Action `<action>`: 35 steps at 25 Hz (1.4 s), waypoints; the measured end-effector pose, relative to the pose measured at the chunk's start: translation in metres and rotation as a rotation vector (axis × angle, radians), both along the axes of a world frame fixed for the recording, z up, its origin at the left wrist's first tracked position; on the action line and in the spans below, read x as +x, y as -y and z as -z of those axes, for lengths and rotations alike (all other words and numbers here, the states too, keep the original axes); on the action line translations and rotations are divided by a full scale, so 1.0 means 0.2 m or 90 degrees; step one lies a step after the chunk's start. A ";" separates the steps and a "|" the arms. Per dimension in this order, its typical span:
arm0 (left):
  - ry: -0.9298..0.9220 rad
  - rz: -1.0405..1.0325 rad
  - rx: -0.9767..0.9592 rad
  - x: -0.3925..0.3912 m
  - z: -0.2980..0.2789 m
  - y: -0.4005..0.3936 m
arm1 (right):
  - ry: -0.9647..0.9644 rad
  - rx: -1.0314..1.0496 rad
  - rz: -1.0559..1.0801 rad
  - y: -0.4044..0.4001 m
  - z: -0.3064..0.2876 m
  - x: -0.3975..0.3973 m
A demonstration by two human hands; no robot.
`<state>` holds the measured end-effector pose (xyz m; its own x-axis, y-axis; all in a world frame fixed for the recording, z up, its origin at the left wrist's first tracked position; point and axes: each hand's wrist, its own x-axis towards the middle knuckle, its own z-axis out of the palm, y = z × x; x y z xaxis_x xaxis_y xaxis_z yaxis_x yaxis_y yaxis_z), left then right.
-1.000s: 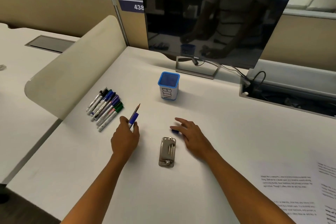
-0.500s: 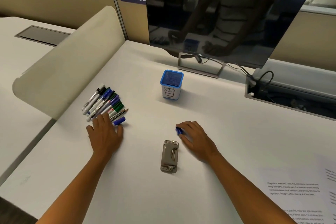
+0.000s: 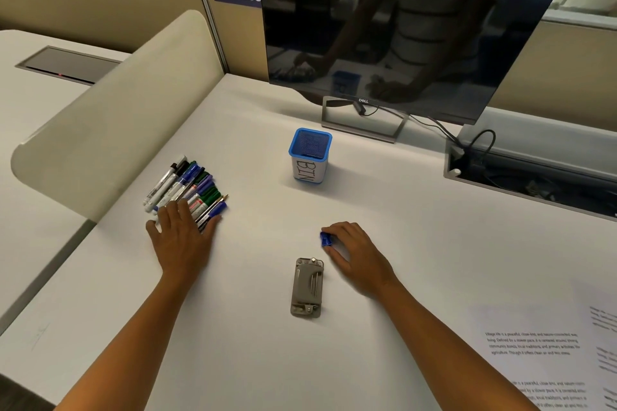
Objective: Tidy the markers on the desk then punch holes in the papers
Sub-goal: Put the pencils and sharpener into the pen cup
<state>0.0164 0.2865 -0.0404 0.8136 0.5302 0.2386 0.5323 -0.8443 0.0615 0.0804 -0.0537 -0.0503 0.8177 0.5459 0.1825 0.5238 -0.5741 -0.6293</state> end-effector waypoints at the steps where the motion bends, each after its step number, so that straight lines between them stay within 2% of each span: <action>1: 0.001 0.000 -0.002 0.01 0.00 0.00 | 0.001 0.001 0.000 0.00 0.00 0.00; 19: -0.013 0.043 0.031 -0.02 -0.02 0.01 | -0.001 0.020 0.010 0.00 -0.02 -0.01; 35: 0.024 0.031 -0.001 -0.04 -0.02 0.02 | -0.001 0.019 0.016 0.00 -0.01 -0.01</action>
